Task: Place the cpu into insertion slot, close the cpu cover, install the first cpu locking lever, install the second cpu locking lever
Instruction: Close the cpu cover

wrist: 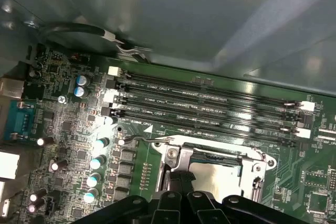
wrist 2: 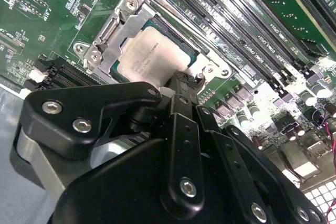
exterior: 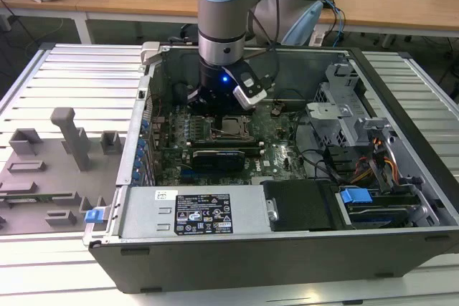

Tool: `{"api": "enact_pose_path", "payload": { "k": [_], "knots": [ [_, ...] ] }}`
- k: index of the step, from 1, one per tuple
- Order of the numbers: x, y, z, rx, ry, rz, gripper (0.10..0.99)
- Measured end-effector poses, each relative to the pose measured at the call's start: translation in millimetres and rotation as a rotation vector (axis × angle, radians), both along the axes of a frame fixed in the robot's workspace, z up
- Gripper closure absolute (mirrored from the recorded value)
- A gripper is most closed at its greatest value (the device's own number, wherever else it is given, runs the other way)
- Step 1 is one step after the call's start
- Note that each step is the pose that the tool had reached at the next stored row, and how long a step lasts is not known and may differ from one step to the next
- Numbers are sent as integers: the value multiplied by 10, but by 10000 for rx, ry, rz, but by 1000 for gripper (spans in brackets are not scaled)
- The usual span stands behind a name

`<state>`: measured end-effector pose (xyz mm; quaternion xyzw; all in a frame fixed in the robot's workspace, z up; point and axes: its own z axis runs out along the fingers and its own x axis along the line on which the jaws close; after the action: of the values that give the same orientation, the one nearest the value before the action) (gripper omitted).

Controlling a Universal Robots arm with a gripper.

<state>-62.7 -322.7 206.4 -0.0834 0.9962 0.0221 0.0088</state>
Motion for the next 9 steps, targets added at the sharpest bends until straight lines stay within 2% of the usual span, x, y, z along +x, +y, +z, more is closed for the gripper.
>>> {"api": "enact_pose_path", "payload": {
  "k": [5, 9],
  "knots": [
    [6, 1, 9, -1, 0, 0, 980],
    [7, 0, 70, 0, -8, 2, 980]
  ]
}}
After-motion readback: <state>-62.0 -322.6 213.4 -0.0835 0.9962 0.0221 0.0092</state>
